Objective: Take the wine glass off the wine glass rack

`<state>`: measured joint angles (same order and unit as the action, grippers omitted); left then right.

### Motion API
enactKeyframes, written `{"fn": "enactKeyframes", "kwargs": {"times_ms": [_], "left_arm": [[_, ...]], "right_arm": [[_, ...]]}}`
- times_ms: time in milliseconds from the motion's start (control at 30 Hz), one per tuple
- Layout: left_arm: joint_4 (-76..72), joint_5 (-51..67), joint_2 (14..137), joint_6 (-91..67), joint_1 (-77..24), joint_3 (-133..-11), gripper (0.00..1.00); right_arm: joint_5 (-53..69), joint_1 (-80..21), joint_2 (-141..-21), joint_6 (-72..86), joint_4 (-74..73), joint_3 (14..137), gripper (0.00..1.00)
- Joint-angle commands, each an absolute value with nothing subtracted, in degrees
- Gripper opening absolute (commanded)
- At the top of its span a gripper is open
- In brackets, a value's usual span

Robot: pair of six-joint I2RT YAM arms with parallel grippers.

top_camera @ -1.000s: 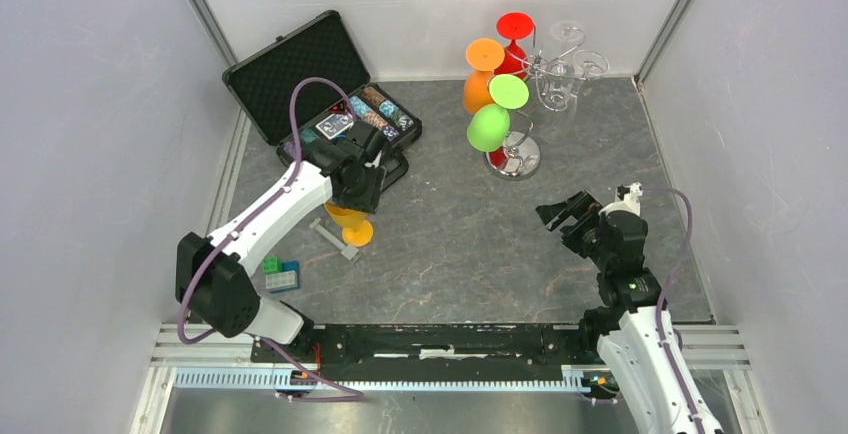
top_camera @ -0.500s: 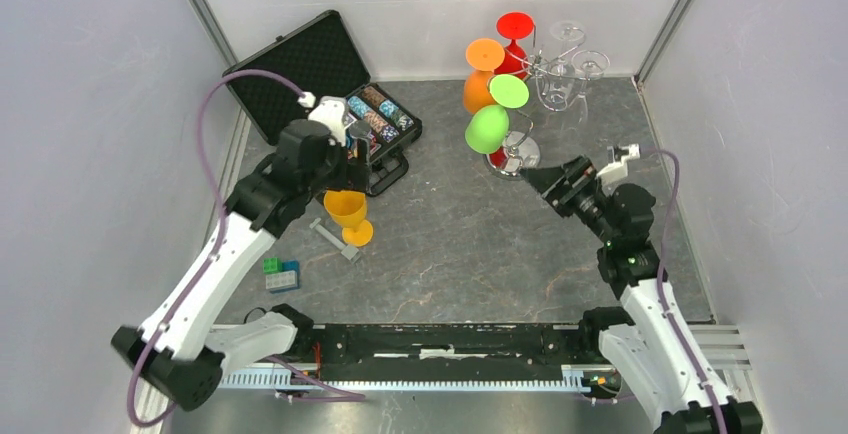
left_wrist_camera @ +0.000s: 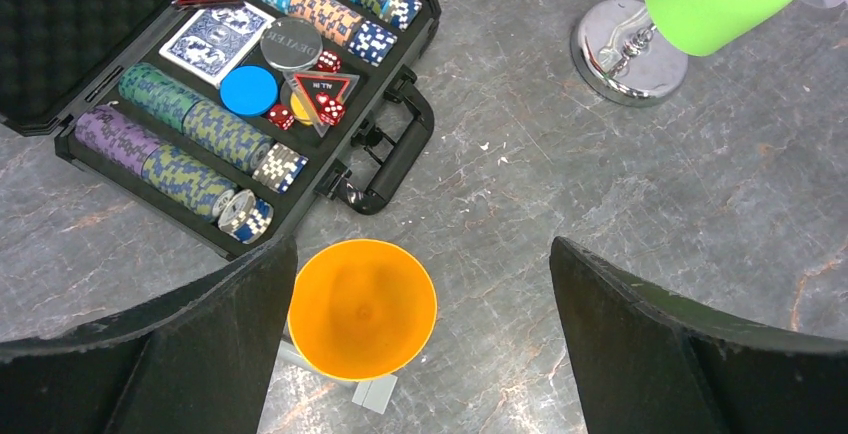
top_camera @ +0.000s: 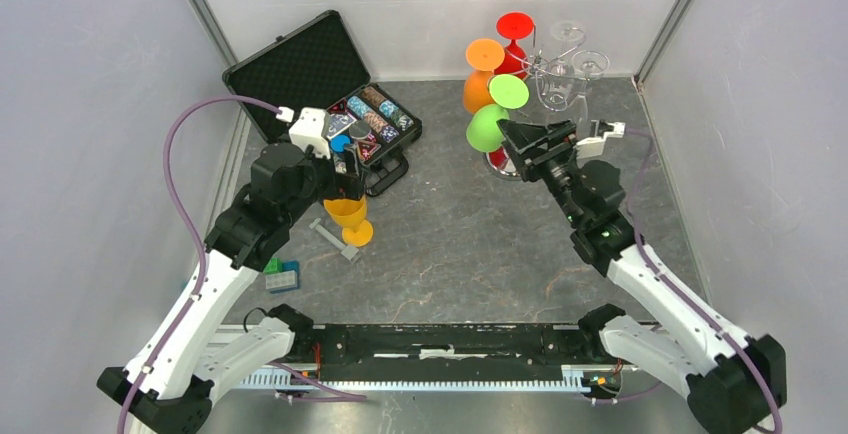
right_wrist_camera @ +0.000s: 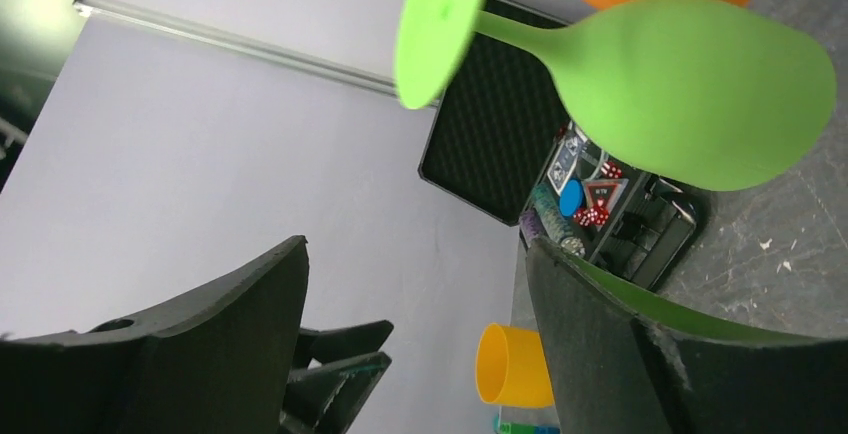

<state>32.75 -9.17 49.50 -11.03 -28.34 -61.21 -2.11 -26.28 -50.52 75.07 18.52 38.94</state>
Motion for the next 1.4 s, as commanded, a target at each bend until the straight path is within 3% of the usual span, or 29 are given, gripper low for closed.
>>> {"fn": "enactKeyframes", "kwargs": {"times_ms": [0,367,567,867,1300,1367], "left_arm": [[29.53,-7.06,49.02,-8.27,-28.2,-60.82,1.0],[26.81,-2.52,46.42,-7.16,-28.15,-59.24,1.0],[26.65,-2.74,46.32,-6.95,-28.1,-59.06,1.0],[26.71,-3.24,46.05,-6.6,-28.05,-58.71,1.0],[27.21,-3.93,45.08,-6.33,-28.05,-59.06,1.0],[27.19,-3.96,45.07,-6.24,-28.11,-58.97,1.0]], "right_arm": [[-13.49,-29.71,-54.79,79.52,25.57,40.98,0.82],[-25.1,-30.92,-58.54,82.17,30.32,42.27,0.7],[-27.85,-31.2,-61.37,86.56,29.22,43.6,0.52],[-30.66,-31.21,-63.65,85.93,29.6,45.87,0.36],[-30.11,-31.2,-65.56,86.29,28.83,47.46,0.0],[-29.74,-31.25,-65.77,86.78,28.57,47.44,0.0]]}}
